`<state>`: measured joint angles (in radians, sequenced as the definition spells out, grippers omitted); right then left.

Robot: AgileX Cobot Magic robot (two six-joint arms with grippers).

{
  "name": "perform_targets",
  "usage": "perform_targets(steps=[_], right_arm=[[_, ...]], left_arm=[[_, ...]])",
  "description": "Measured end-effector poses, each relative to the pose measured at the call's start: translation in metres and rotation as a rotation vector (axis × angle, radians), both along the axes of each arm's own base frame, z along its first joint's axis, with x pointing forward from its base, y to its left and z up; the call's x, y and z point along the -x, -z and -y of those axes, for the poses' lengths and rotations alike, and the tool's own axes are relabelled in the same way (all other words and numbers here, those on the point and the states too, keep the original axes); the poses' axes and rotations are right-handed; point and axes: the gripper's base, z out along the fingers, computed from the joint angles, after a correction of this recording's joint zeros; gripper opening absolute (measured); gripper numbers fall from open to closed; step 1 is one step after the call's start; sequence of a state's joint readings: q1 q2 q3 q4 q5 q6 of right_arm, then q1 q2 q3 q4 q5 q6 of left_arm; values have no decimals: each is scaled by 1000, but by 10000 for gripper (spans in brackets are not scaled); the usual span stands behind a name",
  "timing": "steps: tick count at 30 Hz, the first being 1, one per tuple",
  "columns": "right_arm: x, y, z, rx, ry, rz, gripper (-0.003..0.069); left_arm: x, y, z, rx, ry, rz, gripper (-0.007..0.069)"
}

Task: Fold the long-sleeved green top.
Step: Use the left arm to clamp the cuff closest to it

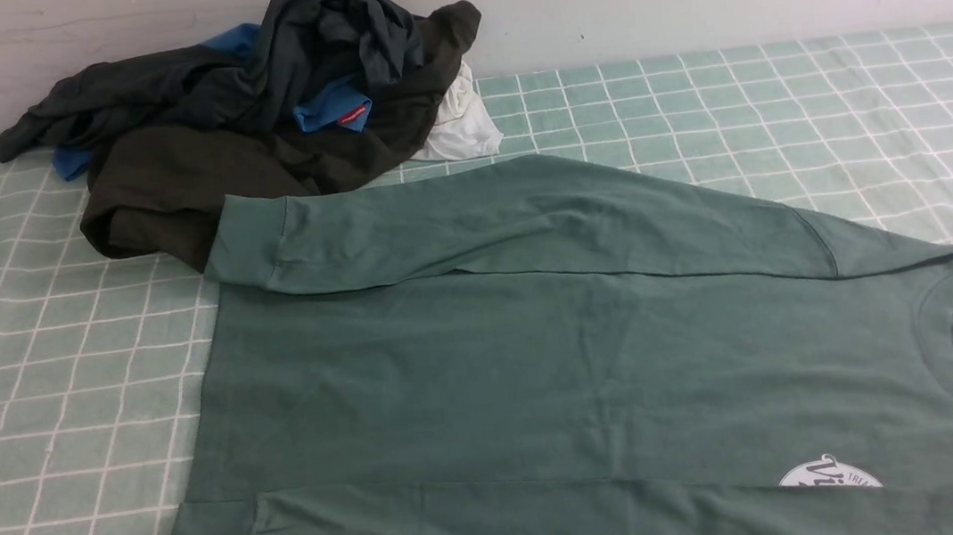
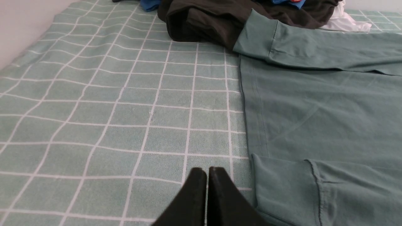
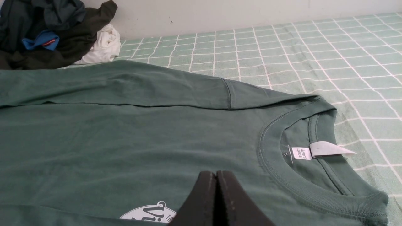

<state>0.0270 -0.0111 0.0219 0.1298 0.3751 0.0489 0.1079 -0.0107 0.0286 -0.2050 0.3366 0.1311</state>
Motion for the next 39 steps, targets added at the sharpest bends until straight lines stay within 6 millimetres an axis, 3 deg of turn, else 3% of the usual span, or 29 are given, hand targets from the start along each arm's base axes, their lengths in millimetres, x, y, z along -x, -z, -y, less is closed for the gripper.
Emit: perform_targets(steps=[17, 20, 23, 27, 30, 34, 39], right_arm=[[0, 0, 0, 0, 0, 0, -18], [0, 0, 0, 0, 0, 0, -18], [0, 0, 0, -11, 0, 0, -18], [0, -1, -4, -208, 1, -8, -18], [1, -2, -10, -593, 4, -40, -18], [1, -7, -15, -976, 0, -64, -18], [1, -8, -17, -986, -18, -66, -18]], left_arm=[[0, 0, 0, 1, 0, 0, -3], [0, 0, 1, 72, -4, 7, -3], [0, -1, 5, 263, -12, 20, -3], [-1, -6, 13, 738, -24, 43, -3], [-1, -11, 17, 984, -20, 59, -3], [-2, -14, 18, 1092, -20, 81, -3], [-2, -15, 17, 1112, -23, 90, -3]])
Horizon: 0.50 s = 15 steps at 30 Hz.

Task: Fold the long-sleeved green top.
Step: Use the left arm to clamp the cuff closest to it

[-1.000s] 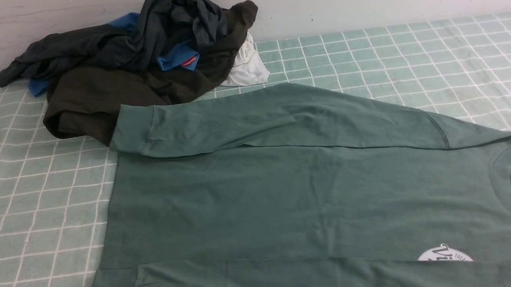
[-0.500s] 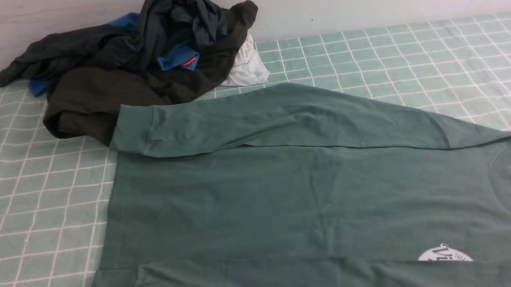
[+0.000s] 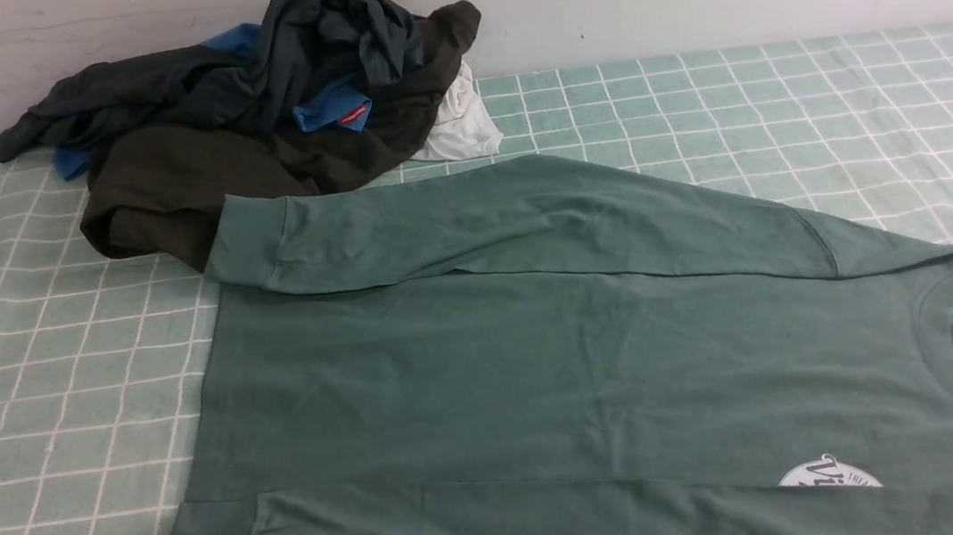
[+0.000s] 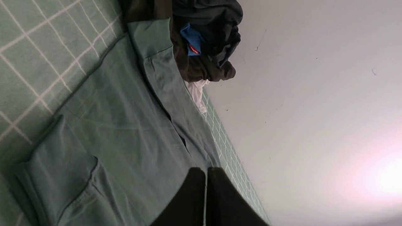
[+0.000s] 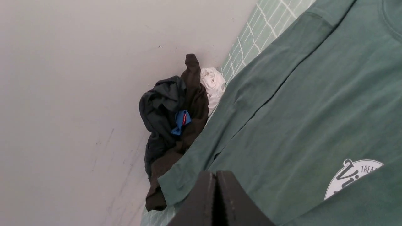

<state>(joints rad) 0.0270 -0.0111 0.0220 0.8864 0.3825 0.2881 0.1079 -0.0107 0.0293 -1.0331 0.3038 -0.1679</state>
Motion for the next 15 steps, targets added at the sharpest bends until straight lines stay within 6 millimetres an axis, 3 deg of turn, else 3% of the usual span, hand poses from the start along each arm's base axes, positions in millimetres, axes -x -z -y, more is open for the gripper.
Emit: perform_targets(steps=[6, 9, 13, 14, 15], right_arm=[[0, 1, -1, 102, -19, 16, -18], [2, -6, -2, 240, -48, 61, -18], [4, -53, 2, 534, -18, 209, -18], [5, -57, 2, 541, -14, 223, -18], [-1, -86, 4, 724, -12, 234, -18]], left_arm=[[1, -1, 3, -10, 34, -5, -3], [9, -36, 12, -319, 143, 114, -3], [20, -85, 17, -786, 228, 220, -3], [21, -88, 18, -808, 231, 224, -3], [14, -103, 17, -944, 307, 142, -3]])
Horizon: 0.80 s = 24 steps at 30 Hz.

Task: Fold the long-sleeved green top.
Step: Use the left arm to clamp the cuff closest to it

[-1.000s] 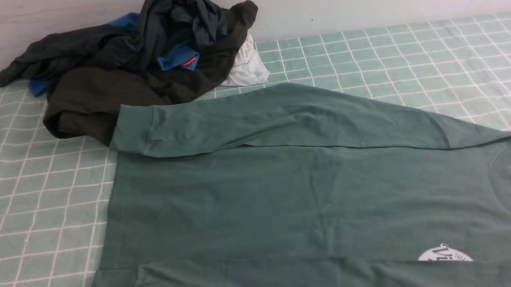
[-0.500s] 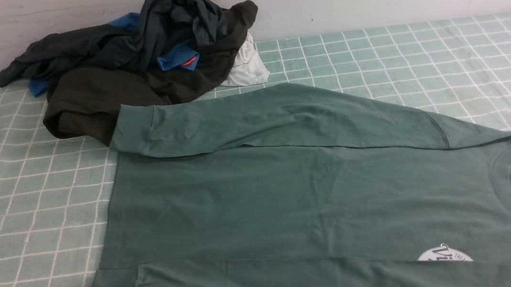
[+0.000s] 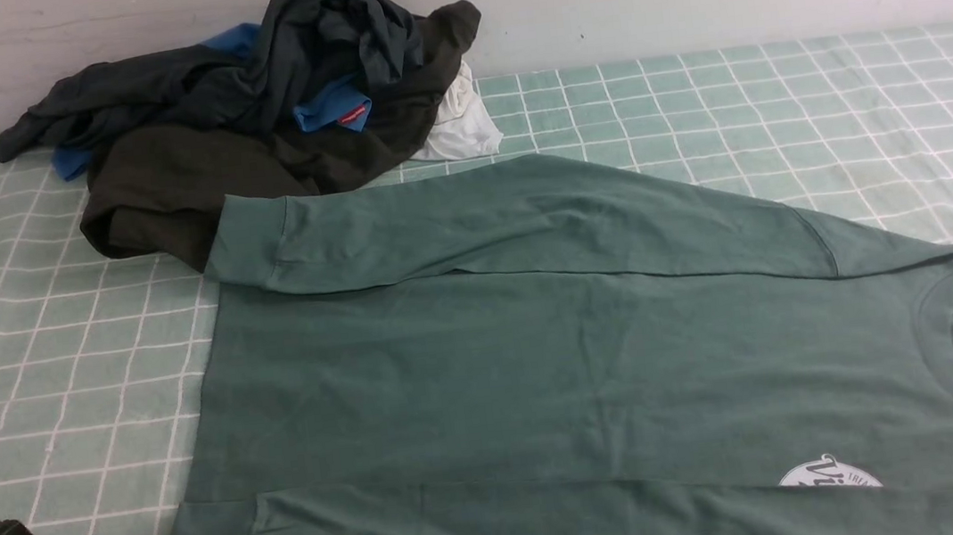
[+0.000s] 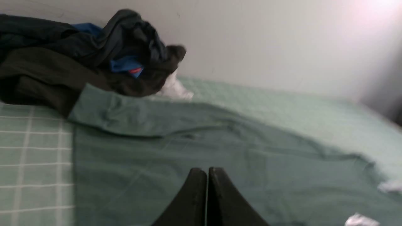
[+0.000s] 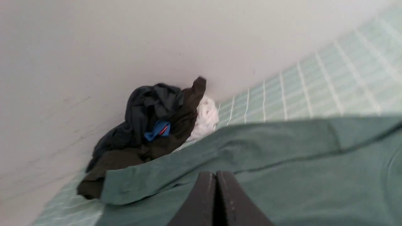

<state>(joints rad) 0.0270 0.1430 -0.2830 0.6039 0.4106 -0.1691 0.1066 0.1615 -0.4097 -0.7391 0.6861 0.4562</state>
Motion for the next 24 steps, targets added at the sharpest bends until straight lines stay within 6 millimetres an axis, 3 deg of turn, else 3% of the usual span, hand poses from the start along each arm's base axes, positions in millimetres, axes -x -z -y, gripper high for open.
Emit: perform_targets(steps=[4, 5, 6, 9, 10, 12, 15, 21, 24], right_arm=[[-22, -55, 1, 300, -19, -83, -18], [-34, -78, 0, 388, -42, -134, -18], [-37, -77, 1, 396, -41, -147, -18], [-65, -100, -9, 522, -195, -371, -18], [-64, -101, -11, 529, -217, -390, -18], [-74, -95, -24, 580, -372, -570, -18], [-82, -78, -39, 625, -511, -729, -18], [-78, -54, -49, 657, -601, -822, -18], [-77, -45, -49, 661, -609, -853, -18]], left_arm=[[-27, -35, -10, -293, 37, -237, -3], [-34, -47, -14, -375, 50, -310, -3], [-38, -47, -14, -388, 66, -348, -3], [-71, -72, -19, -544, 114, -561, -3], [-73, -73, -19, -554, 112, -579, -3], [-98, -81, -13, -615, 141, -641, -3], [-130, -71, 2, -672, 205, -716, 4], [-178, -23, 36, -747, 343, -918, 85], [-195, 1, 44, -777, 382, -1006, 169]])
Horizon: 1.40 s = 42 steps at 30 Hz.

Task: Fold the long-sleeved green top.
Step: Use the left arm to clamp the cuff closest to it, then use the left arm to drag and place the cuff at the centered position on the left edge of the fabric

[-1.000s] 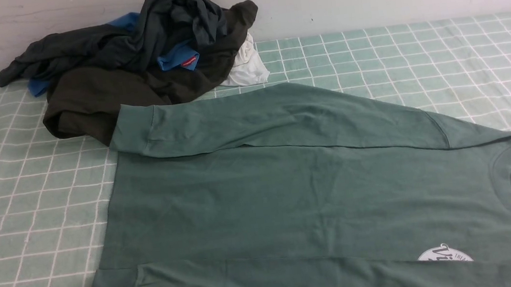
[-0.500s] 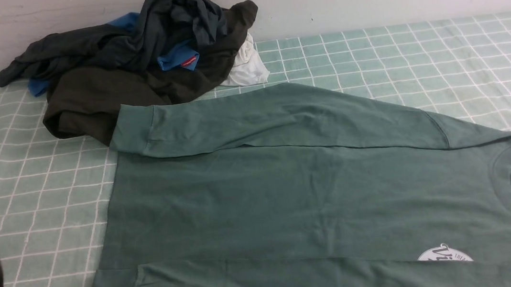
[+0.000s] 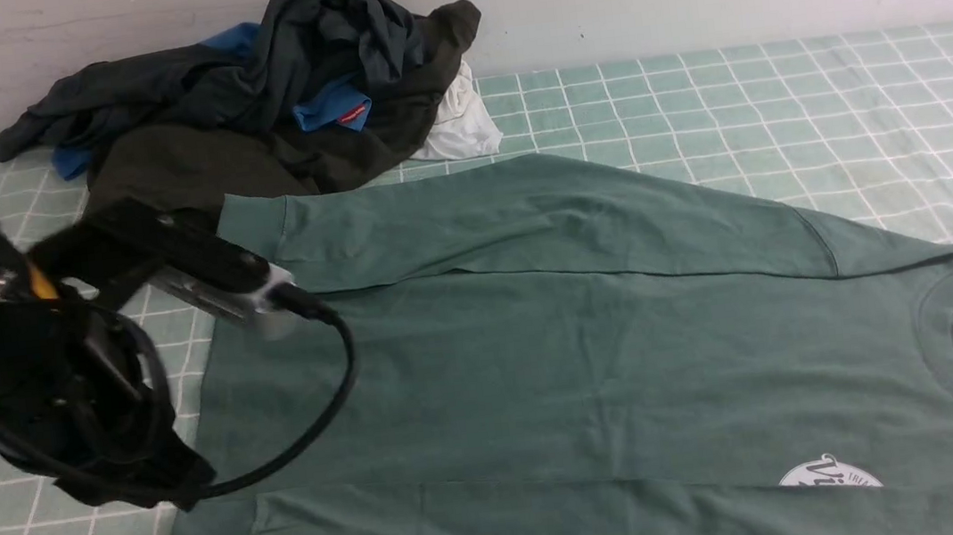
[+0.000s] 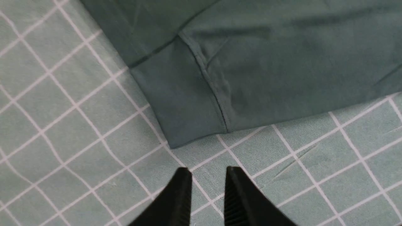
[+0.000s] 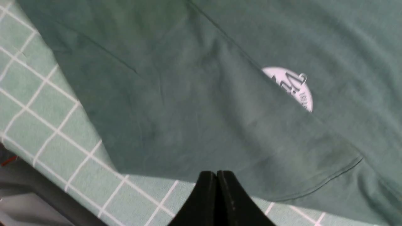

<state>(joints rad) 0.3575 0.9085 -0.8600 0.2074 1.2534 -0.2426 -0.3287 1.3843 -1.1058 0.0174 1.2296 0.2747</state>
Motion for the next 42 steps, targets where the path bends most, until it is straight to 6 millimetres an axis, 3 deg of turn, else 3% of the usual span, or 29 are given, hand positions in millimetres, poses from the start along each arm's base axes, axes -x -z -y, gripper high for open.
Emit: perform_targets(steps=[4, 10, 17, 22, 28, 29, 30, 31, 33, 37, 42], right_arm=[[1, 4, 0, 6, -1, -14, -18], [0, 4, 0, 3, -1, -3, -18], [-1, 4, 0, 8, -24, 21, -18], [-2, 3, 0, 11, -28, 30, -18], [-2, 3, 0, 11, -30, 33, -18], [-2, 3, 0, 11, -30, 33, -18], [-2, 3, 0, 11, -30, 33, -18], [-2, 3, 0, 11, -30, 33, -18], [-2, 3, 0, 11, -30, 33, -18], [-2, 3, 0, 11, -31, 34, -18], [-2, 3, 0, 11, -31, 34, -18]], left_arm=[[-18, 31, 7, -42, 59, -104, 300], [-45, 71, 17, -40, 84, -113, 428], [-71, 116, 24, -54, 102, -95, 451], [-78, 137, 26, -62, 107, -120, 447], [-78, 139, 28, -53, 95, -146, 330], [-78, 138, 29, -41, 88, -153, 248], [-78, 138, 29, -42, 88, -154, 229], [-79, 137, 30, -46, 88, -167, 146], [-80, 136, 31, -47, 85, -190, 64], [-86, 126, 33, -52, 85, -211, 27], [-102, 88, 46, -46, 101, -182, 27]])
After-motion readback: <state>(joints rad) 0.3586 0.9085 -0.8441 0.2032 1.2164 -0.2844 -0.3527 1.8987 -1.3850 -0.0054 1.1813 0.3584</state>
